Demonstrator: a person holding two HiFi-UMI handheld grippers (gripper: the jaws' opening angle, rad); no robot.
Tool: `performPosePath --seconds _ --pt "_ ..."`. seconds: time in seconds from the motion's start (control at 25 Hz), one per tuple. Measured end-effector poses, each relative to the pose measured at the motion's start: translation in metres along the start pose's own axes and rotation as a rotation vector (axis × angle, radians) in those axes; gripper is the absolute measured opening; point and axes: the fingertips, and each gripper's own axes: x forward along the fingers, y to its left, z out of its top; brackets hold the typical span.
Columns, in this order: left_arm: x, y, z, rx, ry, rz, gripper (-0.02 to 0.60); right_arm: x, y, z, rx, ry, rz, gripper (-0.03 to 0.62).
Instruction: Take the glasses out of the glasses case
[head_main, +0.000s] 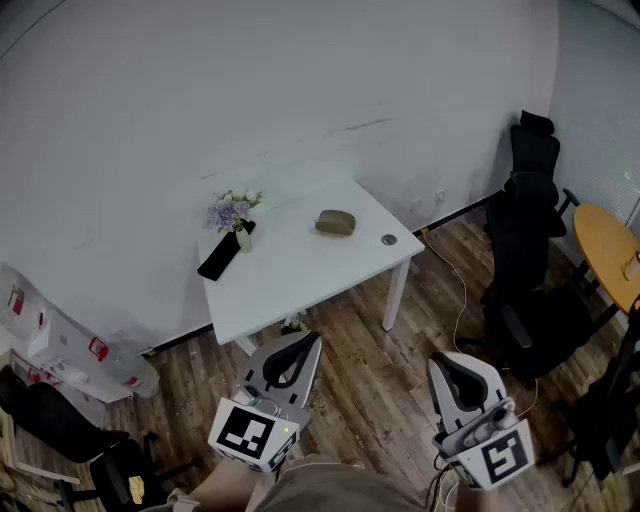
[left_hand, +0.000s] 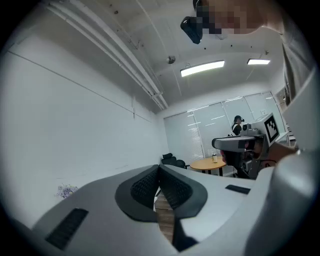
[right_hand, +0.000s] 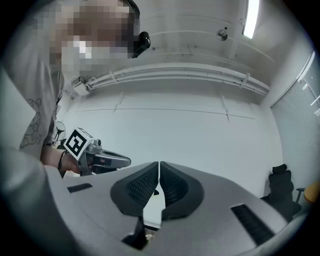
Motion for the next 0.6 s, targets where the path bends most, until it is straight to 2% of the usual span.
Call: performPosePath --seconds 0.2,0.6 --pt "0.006 0.001 0.0 0.007 0.004 -0.005 0.017 0.001 -0.006 0.003 0.032 -0.04 -0.002 0.037" --pt "0.018 0.012 -0.009 0.002 0.013 0.009 0.017 0.019 -0.014 -0.014 0.043 -0.023 0.029 0.037"
